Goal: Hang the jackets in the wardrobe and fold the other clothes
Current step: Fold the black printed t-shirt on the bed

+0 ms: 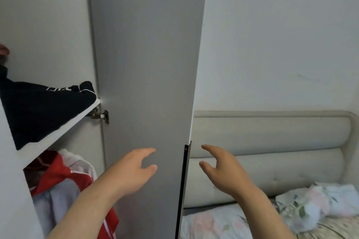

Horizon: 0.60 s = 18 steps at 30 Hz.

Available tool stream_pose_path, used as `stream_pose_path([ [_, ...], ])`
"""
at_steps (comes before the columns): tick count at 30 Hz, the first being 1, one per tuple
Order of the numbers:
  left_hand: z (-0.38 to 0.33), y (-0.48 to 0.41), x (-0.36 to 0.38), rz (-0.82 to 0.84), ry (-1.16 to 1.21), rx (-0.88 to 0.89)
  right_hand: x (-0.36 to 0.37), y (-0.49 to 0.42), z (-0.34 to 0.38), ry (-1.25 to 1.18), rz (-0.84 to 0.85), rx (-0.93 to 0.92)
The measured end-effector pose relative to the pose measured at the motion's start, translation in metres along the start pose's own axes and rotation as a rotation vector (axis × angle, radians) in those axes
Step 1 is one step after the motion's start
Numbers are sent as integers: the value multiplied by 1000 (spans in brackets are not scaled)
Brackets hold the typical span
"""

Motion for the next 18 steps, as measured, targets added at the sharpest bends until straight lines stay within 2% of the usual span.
stream_pose_path([
  [8, -5, 4, 60, 73, -10, 51, 7, 30, -50, 73, 38, 99],
  [12, -38, -13, 117, 163, -79, 202, 8, 43, -86, 112, 82, 169],
  [18, -79, -48, 194, 340, -42, 316, -9, 56, -150, 152, 96, 300],
])
Point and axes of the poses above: each hand's wrist, its own y-axis away from the middle knuckle, its own x-axis out of the palm, z = x × y, the point moved 9 cm from there along -y, towards the middle knuckle, and after that the axes turned 3 degrees about -z, right-handed, at the moved point
